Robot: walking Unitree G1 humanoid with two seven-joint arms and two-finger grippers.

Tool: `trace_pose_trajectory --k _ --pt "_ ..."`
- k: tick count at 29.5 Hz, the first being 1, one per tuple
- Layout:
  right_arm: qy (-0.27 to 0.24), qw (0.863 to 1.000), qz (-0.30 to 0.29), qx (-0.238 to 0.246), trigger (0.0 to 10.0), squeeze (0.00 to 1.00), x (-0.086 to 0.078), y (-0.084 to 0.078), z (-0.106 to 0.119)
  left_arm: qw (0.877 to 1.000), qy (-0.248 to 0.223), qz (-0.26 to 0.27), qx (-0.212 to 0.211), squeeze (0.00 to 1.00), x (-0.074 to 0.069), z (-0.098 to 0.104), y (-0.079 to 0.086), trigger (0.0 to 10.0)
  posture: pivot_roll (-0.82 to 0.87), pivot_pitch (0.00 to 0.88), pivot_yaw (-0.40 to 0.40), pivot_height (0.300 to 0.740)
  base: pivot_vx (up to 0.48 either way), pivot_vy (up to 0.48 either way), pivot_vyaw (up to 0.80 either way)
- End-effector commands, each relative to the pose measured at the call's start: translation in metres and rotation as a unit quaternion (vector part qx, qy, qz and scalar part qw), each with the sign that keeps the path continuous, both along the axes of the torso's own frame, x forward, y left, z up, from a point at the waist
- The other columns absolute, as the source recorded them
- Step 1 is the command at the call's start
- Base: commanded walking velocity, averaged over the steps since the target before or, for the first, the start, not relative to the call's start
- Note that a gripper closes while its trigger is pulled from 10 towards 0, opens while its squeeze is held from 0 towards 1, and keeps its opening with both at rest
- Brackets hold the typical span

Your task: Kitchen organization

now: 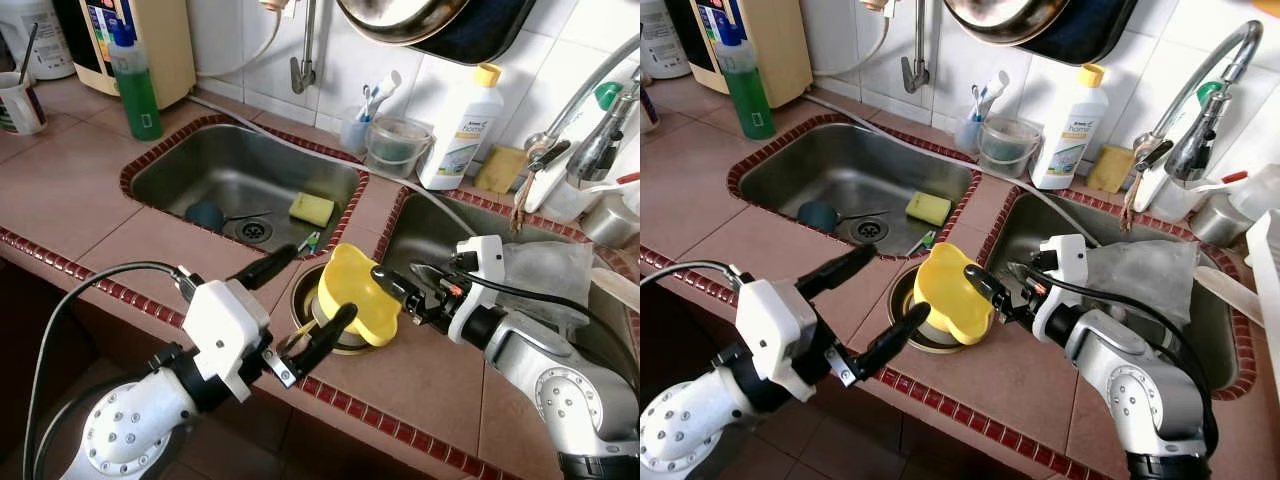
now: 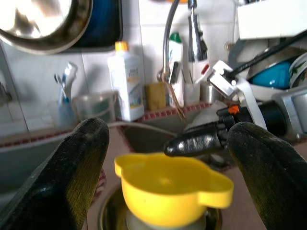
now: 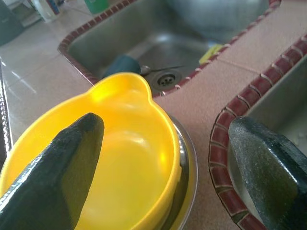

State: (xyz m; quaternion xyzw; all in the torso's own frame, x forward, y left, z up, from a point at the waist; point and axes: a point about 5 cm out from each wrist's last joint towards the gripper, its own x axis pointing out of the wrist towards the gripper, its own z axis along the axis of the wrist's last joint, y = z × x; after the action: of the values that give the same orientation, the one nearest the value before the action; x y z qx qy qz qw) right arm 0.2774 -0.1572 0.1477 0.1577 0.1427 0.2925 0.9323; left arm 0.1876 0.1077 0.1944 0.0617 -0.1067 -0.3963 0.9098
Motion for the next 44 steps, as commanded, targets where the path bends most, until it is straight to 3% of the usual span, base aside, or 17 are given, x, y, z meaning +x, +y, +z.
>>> trace_pose_trajectory --k 1,15,17,19,20,21,22,24,25,26,44 --pt "0.009 1.0 -0.006 -0.004 10.0 0.0 -0.001 -0.006 -0.002 1.0 0.012 -0.005 0.001 0.0 -0.002 -0.002 -0.003 10.0 0.04 0.133 -0.119 0.74 0.0 0.0 0.0" --pt "0.036 0.999 -0.007 -0.012 10.0 0.0 -0.001 -0.01 -0.011 0.998 0.058 -0.004 0.002 0.0 -0.009 -0.013 -0.008 10.0 0.04 0.175 -0.111 0.74 0.0 0.0 0.0" --pt "0.036 0.999 -0.008 -0.012 9.4 0.0 0.0 -0.011 -0.01 0.998 0.063 -0.002 -0.001 0.0 -0.009 -0.013 -0.008 10.0 0.03 0.179 -0.111 0.74 0.0 0.0 0.0" --pt "0.038 0.999 -0.006 -0.012 7.5 0.0 0.0 -0.011 -0.01 0.998 0.064 -0.003 -0.001 0.0 -0.009 -0.012 -0.008 10.0 0.03 0.18 -0.111 0.74 0.0 0.0 0.0" --pt "0.038 0.999 -0.007 -0.014 5.9 0.0 0.001 -0.012 -0.01 0.998 0.063 -0.003 -0.001 0.0 -0.009 -0.012 -0.009 10.0 0.03 0.182 -0.11 0.74 0.0 0.0 0.0" --pt "0.038 0.999 -0.007 -0.015 5.9 0.0 0.002 -0.013 -0.01 0.998 0.063 -0.003 -0.001 0.0 -0.009 -0.012 -0.009 10.0 0.03 0.182 -0.11 0.74 0.0 0.0 0.0" --pt "0.038 0.999 -0.008 -0.014 4.1 0.0 0.003 -0.014 -0.009 0.998 0.062 -0.004 -0.002 0.0 -0.009 -0.011 -0.009 10.0 0.03 0.184 -0.11 0.74 0.0 0.0 0.0" --pt "0.038 0.999 -0.008 -0.015 2.2 0.0 0.006 -0.015 -0.008 0.998 0.061 -0.002 -0.003 0.0 -0.008 -0.01 -0.009 10.0 0.03 0.185 -0.111 0.74 0.0 0.0 0.0" --pt "0.037 0.999 -0.008 -0.017 2.2 0.0 0.006 -0.015 -0.008 0.998 0.061 -0.002 -0.004 0.0 -0.008 -0.01 -0.009 10.0 0.03 0.185 -0.111 0.74 0.0 0.0 0.0" --pt "0.036 0.999 -0.008 -0.017 0.2 0.0 0.007 -0.016 -0.008 0.998 0.061 -0.002 -0.005 0.0 -0.008 -0.01 -0.01 10.0 0.03 0.187 -0.111 0.74 0.0 0.0 0.0" --pt "0.03 0.999 -0.007 -0.008 0.0 0.0 0.013 -0.017 -0.002 0.998 0.056 0.0 -0.011 0.0 -0.006 -0.006 -0.011 10.0 0.03 0.177 -0.117 0.74 0.0 0.0 0.0"
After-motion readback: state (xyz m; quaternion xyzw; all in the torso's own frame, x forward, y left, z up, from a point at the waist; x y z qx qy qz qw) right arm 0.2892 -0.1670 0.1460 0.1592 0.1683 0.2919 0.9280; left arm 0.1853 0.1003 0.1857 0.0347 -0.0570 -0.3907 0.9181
